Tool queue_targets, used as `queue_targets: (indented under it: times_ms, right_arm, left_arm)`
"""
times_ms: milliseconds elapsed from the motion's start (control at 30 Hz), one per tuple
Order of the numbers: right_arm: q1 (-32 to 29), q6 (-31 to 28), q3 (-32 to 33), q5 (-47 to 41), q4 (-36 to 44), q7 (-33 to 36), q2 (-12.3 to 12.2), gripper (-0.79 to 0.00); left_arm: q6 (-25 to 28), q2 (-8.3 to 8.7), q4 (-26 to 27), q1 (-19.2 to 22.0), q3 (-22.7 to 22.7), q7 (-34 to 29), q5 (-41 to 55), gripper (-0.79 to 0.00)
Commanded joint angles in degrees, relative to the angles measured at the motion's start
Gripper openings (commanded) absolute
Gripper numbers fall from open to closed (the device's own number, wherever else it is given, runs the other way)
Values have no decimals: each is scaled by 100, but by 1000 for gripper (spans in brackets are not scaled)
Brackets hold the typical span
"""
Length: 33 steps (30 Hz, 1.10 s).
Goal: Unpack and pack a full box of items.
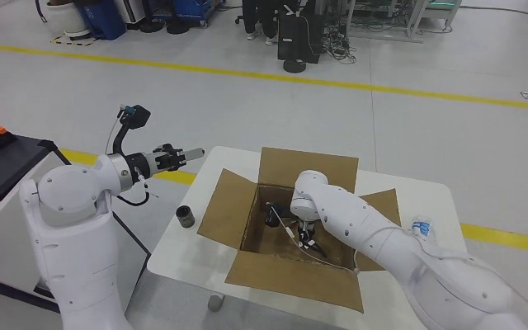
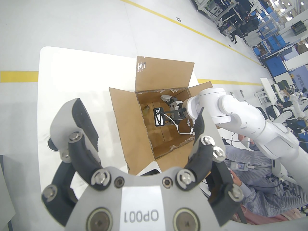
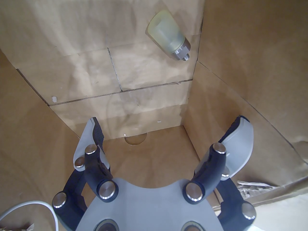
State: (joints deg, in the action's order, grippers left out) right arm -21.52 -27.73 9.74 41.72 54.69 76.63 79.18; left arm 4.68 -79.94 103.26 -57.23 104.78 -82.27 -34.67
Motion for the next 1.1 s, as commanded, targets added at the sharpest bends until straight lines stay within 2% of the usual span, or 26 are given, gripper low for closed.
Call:
queue_targets:
  times_ms: [0, 833, 1067]
  right_arm:
    - [0, -3, 0, 1, 0, -3, 0, 0]
    - [0, -3, 0, 1, 0, -3, 0, 0]
    - [-103, -274, 60, 387, 200, -292, -55, 0]
  left_arm:
    - [0, 0, 0, 0, 0, 0, 0, 0]
    - [0, 0, 0, 0, 0, 0, 0, 0]
    - [0, 0, 0, 0, 0, 0, 0, 0]
